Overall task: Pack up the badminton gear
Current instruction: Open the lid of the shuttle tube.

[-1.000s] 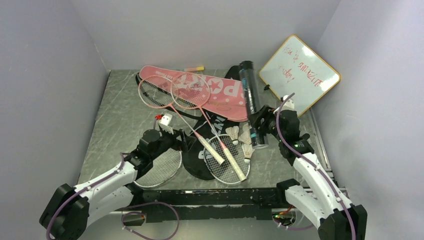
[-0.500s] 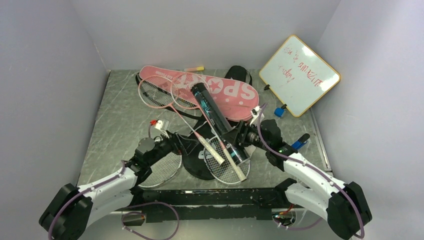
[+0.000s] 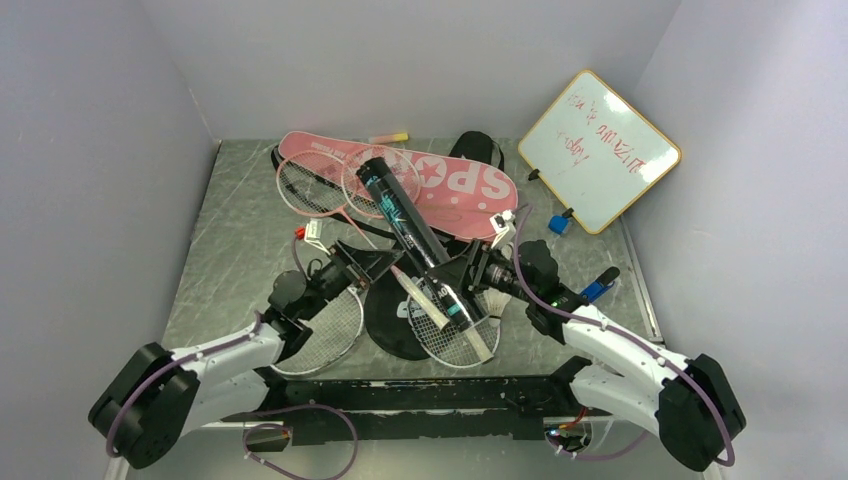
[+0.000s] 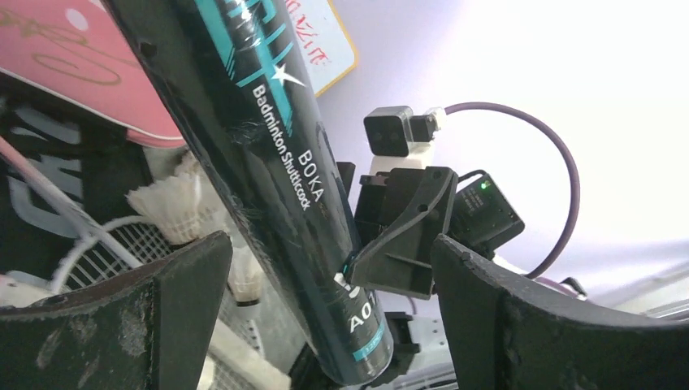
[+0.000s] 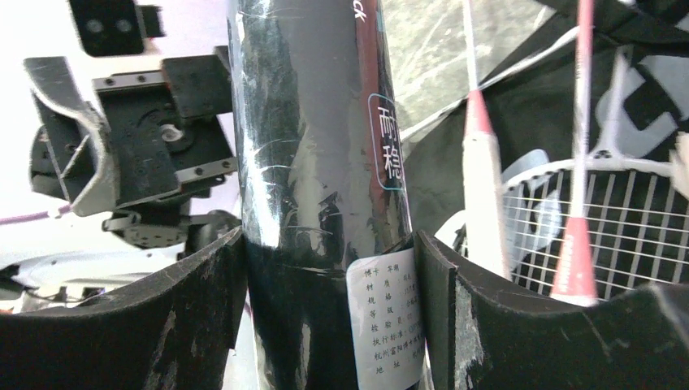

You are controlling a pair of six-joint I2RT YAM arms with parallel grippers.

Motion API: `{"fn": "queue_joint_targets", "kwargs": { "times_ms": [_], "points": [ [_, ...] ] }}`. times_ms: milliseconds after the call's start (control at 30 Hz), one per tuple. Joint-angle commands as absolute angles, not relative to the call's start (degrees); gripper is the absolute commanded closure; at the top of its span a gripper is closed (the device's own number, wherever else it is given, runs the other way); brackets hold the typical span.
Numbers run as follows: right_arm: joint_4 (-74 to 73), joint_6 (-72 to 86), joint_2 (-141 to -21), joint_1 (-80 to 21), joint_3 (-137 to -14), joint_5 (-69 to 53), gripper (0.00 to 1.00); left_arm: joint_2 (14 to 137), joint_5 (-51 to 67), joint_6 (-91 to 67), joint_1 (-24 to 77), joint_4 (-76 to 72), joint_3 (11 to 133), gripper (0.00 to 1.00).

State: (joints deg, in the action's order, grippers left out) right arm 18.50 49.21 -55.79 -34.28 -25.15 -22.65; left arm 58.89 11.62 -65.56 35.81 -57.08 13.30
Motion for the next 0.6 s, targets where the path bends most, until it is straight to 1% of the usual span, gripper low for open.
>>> {"fn": "queue_joint_targets", "kwargs": {
  "times_ms": [0,267,567],
  "points": [
    [26.1,51.9,-54.9,-36.2,-29.4,-24.7,0.47,62.7,9.4,-71.2,38.4,-65.4,15.4,0.04],
    [26.9,52.5,-53.6,-38.4,-28.9,-24.3,0.47,62.3,6.0,-69.0,41.0,-62.0,17.3,0.04],
    [31.0,51.2,-57.6,-41.7,-30.3,-30.3,0.47,60.4,5.1,-64.1,41.4,-54.8,20.8,0.04]
  ]
}}
